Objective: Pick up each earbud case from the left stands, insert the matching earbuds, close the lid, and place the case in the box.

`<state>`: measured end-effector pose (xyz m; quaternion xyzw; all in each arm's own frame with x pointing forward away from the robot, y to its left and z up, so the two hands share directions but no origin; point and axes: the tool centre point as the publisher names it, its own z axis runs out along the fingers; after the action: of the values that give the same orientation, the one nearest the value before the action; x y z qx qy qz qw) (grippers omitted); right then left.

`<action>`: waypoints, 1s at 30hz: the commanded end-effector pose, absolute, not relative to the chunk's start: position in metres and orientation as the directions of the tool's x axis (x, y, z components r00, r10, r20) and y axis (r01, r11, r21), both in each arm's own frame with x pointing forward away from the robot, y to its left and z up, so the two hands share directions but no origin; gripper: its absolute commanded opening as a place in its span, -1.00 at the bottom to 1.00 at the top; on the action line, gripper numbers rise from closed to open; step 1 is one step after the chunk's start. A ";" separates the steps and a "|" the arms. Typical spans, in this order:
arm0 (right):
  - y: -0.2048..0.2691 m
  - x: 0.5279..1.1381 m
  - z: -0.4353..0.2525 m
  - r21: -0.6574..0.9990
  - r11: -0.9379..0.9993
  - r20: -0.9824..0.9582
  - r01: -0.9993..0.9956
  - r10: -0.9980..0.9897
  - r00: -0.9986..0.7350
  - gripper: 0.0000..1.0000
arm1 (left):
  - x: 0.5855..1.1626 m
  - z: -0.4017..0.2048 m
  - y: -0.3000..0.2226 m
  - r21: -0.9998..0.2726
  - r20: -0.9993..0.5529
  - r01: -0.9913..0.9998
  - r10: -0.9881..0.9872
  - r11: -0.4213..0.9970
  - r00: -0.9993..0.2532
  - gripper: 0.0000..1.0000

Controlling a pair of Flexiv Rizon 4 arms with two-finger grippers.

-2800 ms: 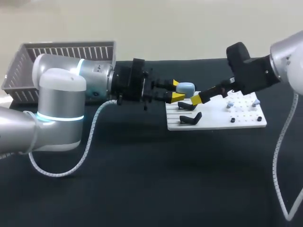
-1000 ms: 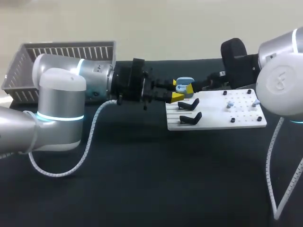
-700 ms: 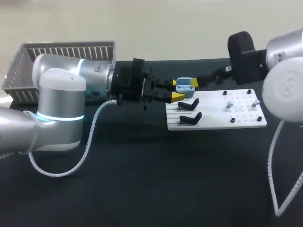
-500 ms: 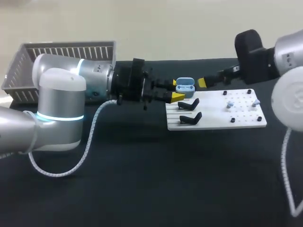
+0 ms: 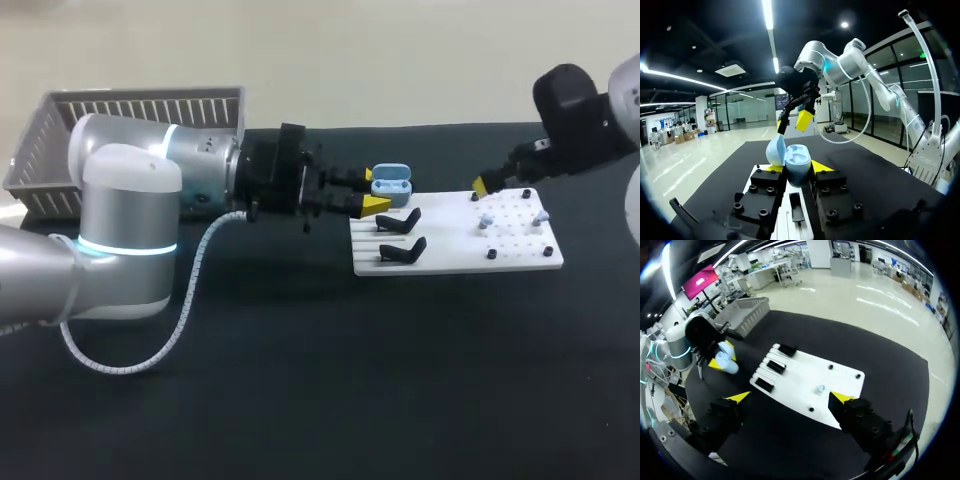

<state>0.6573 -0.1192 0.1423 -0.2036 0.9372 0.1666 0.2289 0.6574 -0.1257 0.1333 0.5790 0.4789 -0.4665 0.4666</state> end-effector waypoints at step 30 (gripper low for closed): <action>-0.187 0.688 0.067 -0.181 0.882 -0.164 -0.435 -0.464 -0.871 -0.05 | 0.657 0.132 -0.125 0.097 -0.987 0.990 0.116 -0.102 0.109 -1.00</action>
<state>0.6794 -0.1869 0.0730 -0.2338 0.9632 -0.0756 0.1091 0.6574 -0.1257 0.1333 0.5790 0.4789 -0.4666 0.4666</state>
